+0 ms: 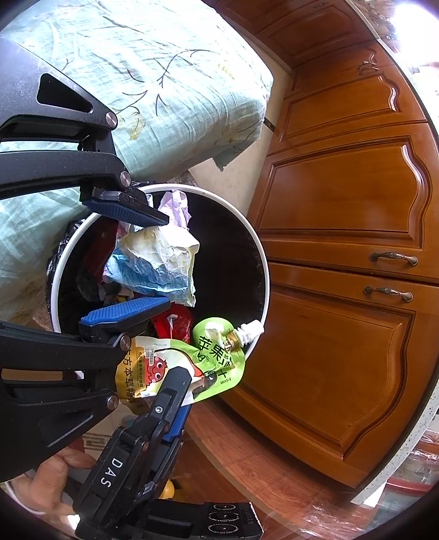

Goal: Collect trash

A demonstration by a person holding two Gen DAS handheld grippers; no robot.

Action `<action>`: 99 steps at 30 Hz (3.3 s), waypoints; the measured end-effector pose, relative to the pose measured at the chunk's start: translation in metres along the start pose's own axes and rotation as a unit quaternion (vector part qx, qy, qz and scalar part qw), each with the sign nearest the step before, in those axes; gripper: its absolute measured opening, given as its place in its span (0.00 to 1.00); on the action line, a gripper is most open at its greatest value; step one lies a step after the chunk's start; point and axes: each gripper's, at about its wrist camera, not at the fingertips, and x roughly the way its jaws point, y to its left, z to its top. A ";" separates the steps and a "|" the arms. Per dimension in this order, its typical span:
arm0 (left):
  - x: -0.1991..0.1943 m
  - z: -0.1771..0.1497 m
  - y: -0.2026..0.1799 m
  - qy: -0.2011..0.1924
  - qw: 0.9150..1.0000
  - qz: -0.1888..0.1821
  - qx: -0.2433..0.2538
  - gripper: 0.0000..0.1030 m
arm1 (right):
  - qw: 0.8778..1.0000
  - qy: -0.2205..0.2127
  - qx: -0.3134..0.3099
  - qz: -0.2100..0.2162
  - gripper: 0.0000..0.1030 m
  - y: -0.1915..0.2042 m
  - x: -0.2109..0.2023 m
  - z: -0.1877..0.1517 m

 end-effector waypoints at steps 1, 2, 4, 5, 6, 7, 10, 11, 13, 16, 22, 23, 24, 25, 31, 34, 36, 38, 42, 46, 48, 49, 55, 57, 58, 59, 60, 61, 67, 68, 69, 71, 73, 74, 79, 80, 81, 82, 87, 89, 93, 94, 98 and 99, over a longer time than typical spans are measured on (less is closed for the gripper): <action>0.000 0.000 0.000 0.002 1.000 0.000 -0.001 0.48 | 1.000 -0.001 0.003 0.001 0.40 -0.001 -0.001 0.000; 0.000 0.000 0.001 0.003 1.000 0.000 -0.003 0.52 | 1.000 -0.004 0.006 0.002 0.43 -0.002 -0.002 0.000; -0.004 -0.001 0.002 -0.003 1.000 0.003 -0.007 0.64 | 1.000 -0.010 0.011 0.003 0.46 -0.003 -0.006 0.001; -0.007 -0.002 0.003 -0.006 1.000 0.003 -0.008 0.64 | 1.000 -0.014 0.013 0.004 0.46 -0.003 -0.009 0.001; -0.010 -0.003 0.004 -0.007 1.000 0.002 -0.010 0.65 | 1.000 -0.018 0.014 0.005 0.48 -0.003 -0.012 0.000; -0.013 -0.004 0.005 -0.009 1.000 0.000 -0.014 0.65 | 1.000 -0.021 0.015 0.006 0.50 -0.003 -0.014 0.000; -0.026 -0.010 0.010 -0.023 0.999 -0.001 -0.024 0.66 | 0.999 -0.032 0.018 0.011 0.55 0.000 -0.024 -0.002; -0.031 -0.014 0.012 -0.028 0.999 -0.001 -0.028 0.66 | 0.999 -0.036 0.018 0.012 0.60 0.002 -0.027 -0.004; -0.041 -0.027 0.019 -0.038 0.998 -0.005 -0.040 0.67 | 0.999 -0.047 0.020 0.017 0.68 0.004 -0.034 -0.009; -0.055 -0.048 0.027 -0.052 0.997 -0.011 -0.064 0.68 | 0.997 -0.059 0.028 0.028 0.75 0.012 -0.043 -0.025; -0.096 -0.107 0.043 -0.092 0.991 -0.008 -0.101 0.69 | 0.996 -0.074 0.032 0.046 0.84 0.035 -0.059 -0.066; -0.102 -0.113 0.046 -0.096 0.990 -0.007 -0.106 0.70 | 0.995 -0.078 0.031 0.050 0.85 0.041 -0.063 -0.071; -0.109 -0.123 0.050 -0.101 0.989 -0.006 -0.110 0.70 | 0.995 -0.082 0.031 0.055 0.86 0.046 -0.068 -0.077; -0.116 -0.132 0.054 -0.105 0.988 -0.005 -0.113 0.70 | 0.994 -0.086 0.029 0.059 0.87 0.052 -0.072 -0.081; -0.165 -0.183 0.081 -0.150 0.979 0.020 -0.134 0.71 | 0.988 -0.143 -0.003 0.053 0.95 0.091 -0.105 -0.112; -0.184 -0.204 0.090 -0.171 0.974 0.030 -0.142 0.72 | 0.983 -0.178 -0.025 0.033 1.00 0.111 -0.121 -0.126; -0.195 -0.214 0.092 -0.188 0.971 0.038 -0.142 0.74 | 0.979 -0.197 -0.051 0.007 1.00 0.126 -0.129 -0.131; -0.207 -0.221 0.092 -0.206 0.968 0.048 -0.135 0.78 | 0.973 -0.213 -0.087 -0.019 1.00 0.144 -0.139 -0.134; -0.238 -0.231 0.083 -0.264 0.955 0.074 -0.110 0.96 | 0.942 -0.294 -0.151 -0.057 1.00 0.173 -0.171 -0.150; -0.249 -0.247 0.074 -0.305 0.939 0.134 -0.088 1.00 | 0.939 -0.291 -0.169 -0.072 1.00 0.173 -0.159 -0.167; -0.246 -0.257 0.074 -0.312 0.934 0.149 -0.087 1.00 | 0.944 -0.277 -0.167 -0.070 1.00 0.166 -0.145 -0.176; -0.244 -0.261 0.075 -0.313 0.933 0.153 -0.089 1.00 | 0.946 -0.269 -0.166 -0.070 1.00 0.163 -0.139 -0.181; -0.229 -0.282 0.082 -0.305 0.931 0.169 -0.108 1.00 | 0.953 -0.248 -0.161 -0.062 1.00 0.152 -0.124 -0.199; -0.226 -0.287 0.081 -0.302 0.930 0.180 -0.108 1.00 | 0.953 -0.250 -0.161 -0.059 1.00 0.150 -0.125 -0.200; -0.224 -0.289 0.081 -0.300 0.930 0.181 -0.107 1.00 | 0.953 -0.252 -0.161 -0.058 1.00 0.151 -0.126 -0.201; -0.223 -0.291 0.081 -0.300 0.930 0.183 -0.107 1.00 | 0.952 -0.253 -0.162 -0.059 1.00 0.151 -0.127 -0.202; -0.223 -0.293 0.080 -0.300 0.930 0.185 -0.107 1.00 | 0.952 -0.255 -0.162 -0.059 1.00 0.151 -0.128 -0.203; -0.223 -0.295 0.079 -0.300 0.930 0.187 -0.105 1.00 | 0.951 -0.256 -0.162 -0.057 1.00 0.152 -0.128 -0.203; -0.227 -0.301 0.072 -0.305 0.928 0.191 -0.101 1.00 | 0.949 -0.259 -0.169 -0.055 1.00 0.155 -0.129 -0.207; -0.228 -0.301 0.071 -0.305 0.927 0.192 -0.101 1.00 | 0.949 -0.258 -0.170 -0.056 1.00 0.155 -0.128 -0.207; -0.228 -0.302 0.071 -0.305 0.927 0.192 -0.100 1.00 | 0.950 -0.257 -0.169 -0.056 1.00 0.155 -0.128 -0.208; -0.229 -0.302 0.070 -0.304 0.927 0.194 -0.099 1.00 | 0.951 -0.254 -0.167 -0.054 1.00 0.155 -0.127 -0.208; -0.229 -0.303 0.069 -0.300 0.928 0.197 -0.097 1.00 | 0.952 -0.254 -0.166 -0.052 1.00 0.154 -0.127 -0.209; -0.228 -0.302 0.069 -0.298 0.929 0.197 -0.097 1.00 | 0.952 -0.253 -0.167 -0.052 1.00 0.155 -0.127 -0.210; -0.229 -0.302 0.069 -0.293 0.930 0.198 -0.099 1.00 | 0.951 -0.253 -0.171 -0.049 1.00 0.156 -0.128 -0.211; -0.229 -0.302 0.069 -0.294 0.930 0.199 -0.098 1.00 | 0.951 -0.254 -0.172 -0.049 1.00 0.157 -0.129 -0.212; -0.229 -0.302 0.069 -0.294 0.930 0.200 -0.098 1.00 | 0.950 -0.253 -0.173 -0.049 1.00 0.157 -0.129 -0.212; -0.230 -0.303 0.069 -0.293 0.929 0.201 -0.099 1.00 | 0.950 -0.253 -0.174 -0.048 1.00 0.157 -0.129 -0.212; -0.230 -0.302 0.069 -0.292 0.930 0.200 -0.098 1.00 | 0.950 -0.255 -0.174 -0.045 1.00 0.158 -0.131 -0.212; -0.230 -0.302 0.068 -0.292 0.930 0.200 -0.098 1.00 | 0.950 -0.255 -0.174 -0.043 1.00 0.158 -0.131 -0.212; -0.230 -0.302 0.067 -0.293 0.930 0.199 -0.095 1.00 | 0.950 -0.256 -0.172 -0.041 1.00 0.158 -0.131 -0.211; -0.230 -0.301 0.066 -0.293 0.931 0.198 -0.095 1.00 | 0.951 -0.255 -0.172 -0.042 1.00 0.157 -0.131 -0.211; -0.230 -0.301 0.066 -0.294 0.932 0.189 -0.093 1.00 | 0.952 -0.253 -0.171 -0.042 1.00 0.157 -0.131 -0.211; -0.231 -0.301 0.065 -0.294 0.932 0.190 -0.093 1.00 | 0.952 -0.252 -0.170 -0.042 1.00 0.157 -0.131 -0.211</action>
